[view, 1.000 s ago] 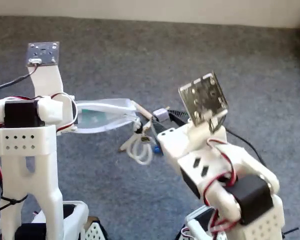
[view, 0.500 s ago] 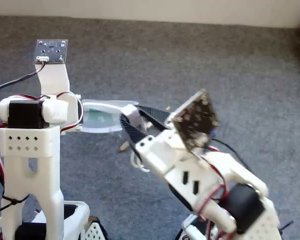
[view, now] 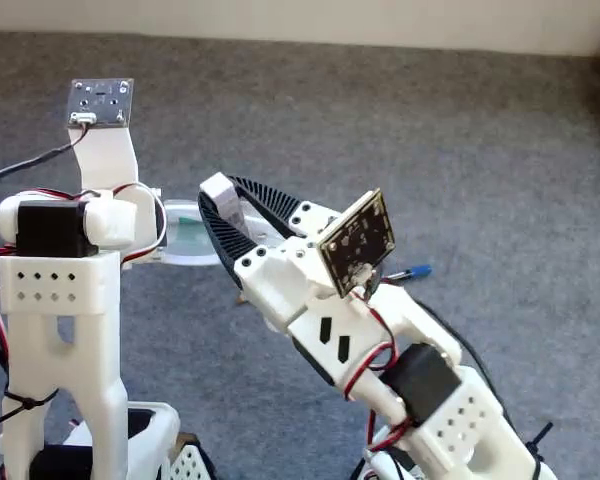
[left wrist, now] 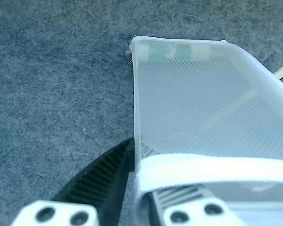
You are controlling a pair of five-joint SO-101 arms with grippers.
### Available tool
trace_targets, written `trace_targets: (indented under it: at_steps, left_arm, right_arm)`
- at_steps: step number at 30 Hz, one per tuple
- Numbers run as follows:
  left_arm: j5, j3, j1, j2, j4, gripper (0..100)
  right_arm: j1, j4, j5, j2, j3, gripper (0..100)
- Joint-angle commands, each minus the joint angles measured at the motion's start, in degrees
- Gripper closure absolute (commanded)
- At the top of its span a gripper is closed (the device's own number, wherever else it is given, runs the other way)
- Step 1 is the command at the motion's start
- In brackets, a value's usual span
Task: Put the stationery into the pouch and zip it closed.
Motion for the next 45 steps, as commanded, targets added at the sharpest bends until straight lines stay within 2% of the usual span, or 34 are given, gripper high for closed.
trace_targets:
  at_steps: [1,6,17,24,29,31,42,45]
  left_arm:
    - [0.62,-3.03,1.19,-0.13,0.09,99]
    - [0.62,-3.03,1.19,-0.13,0.09,99]
    - [0.62,-2.42,1.19,-0.13,0.00,99]
    - [0.62,-2.42,1.01,-0.13,-0.09,99]
    - [0.62,-2.42,1.01,-0.13,-0.09,99]
    - [0.62,-2.42,1.01,-0.13,-0.09,99]
    - [0.62,-2.42,1.01,-0.13,-0.09,99]
    - [0.62,-2.42,1.01,-0.13,-0.09,99]
  right_arm:
    - [-0.57,-10.95,-0.79,-0.75,4.79,99.5]
    - [-1.36,-24.04,-0.79,-0.75,14.29,99.5]
    - [-3.56,-43.21,-0.35,-0.66,27.38,99.5]
    - [-3.56,-49.01,0.09,-0.66,32.75,99.5]
    - [-3.91,-53.93,9.49,-0.66,36.79,99.5]
    - [-3.91,-56.66,10.90,-0.66,38.37,99.5]
    - [-3.65,-59.21,11.34,-0.66,39.78,98.6]
    - [-3.82,-59.03,11.25,-0.66,39.87,90.9]
